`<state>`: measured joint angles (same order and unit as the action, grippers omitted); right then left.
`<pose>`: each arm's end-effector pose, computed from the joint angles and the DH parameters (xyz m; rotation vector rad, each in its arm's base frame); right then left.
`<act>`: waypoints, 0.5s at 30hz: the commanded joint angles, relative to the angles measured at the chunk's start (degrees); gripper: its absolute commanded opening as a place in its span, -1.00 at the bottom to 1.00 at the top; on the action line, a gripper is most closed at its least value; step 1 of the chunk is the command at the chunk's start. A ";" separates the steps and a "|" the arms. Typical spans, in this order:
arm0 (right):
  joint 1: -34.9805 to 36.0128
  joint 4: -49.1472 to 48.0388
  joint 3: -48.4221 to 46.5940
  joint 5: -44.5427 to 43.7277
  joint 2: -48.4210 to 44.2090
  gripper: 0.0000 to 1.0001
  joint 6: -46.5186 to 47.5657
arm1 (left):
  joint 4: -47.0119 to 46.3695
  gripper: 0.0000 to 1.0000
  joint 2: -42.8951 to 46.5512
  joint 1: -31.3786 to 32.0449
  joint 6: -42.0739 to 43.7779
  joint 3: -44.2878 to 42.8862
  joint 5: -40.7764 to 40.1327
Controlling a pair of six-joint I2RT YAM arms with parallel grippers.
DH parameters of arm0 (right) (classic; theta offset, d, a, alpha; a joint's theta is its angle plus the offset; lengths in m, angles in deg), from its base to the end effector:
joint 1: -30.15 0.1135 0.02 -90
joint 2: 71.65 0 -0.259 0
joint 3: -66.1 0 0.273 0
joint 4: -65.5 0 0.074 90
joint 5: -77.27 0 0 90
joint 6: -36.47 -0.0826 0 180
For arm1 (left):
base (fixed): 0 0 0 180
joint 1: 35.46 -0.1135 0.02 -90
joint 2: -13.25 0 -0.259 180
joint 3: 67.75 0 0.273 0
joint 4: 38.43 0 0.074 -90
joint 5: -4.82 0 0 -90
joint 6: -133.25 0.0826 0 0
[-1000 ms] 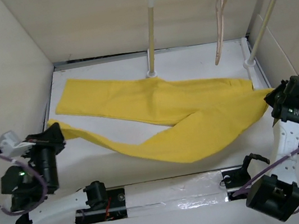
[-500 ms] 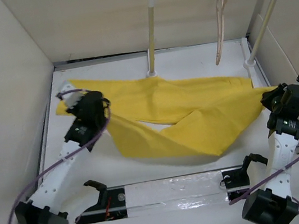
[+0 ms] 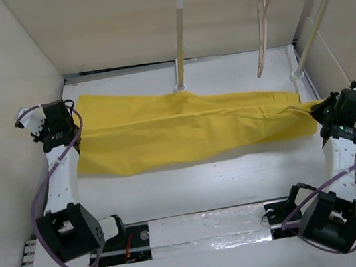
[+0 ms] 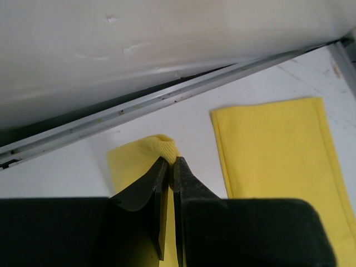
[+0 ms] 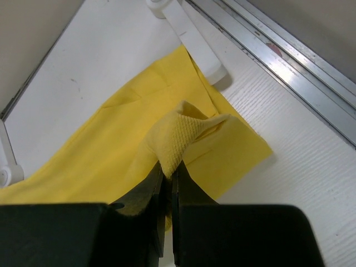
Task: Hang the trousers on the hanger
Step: Fold the trousers at the center of the board.
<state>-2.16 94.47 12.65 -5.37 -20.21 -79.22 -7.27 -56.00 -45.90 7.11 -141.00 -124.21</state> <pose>0.2342 -0.1356 0.2549 0.9169 1.8197 0.0586 0.3087 0.1098 0.3117 -1.1350 1.5909 0.4005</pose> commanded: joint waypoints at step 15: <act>5.50 -16.45 -12.76 -5.51 18.32 -1.00 -3.84 | -16.17 -1.00 -17.47 -0.64 8.54 -15.10 -0.61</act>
<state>2.32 86.45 6.23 -5.76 -4.27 -82.55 -16.26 -71.48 -45.92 12.38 -151.21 -123.22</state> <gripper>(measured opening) 0.077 0.028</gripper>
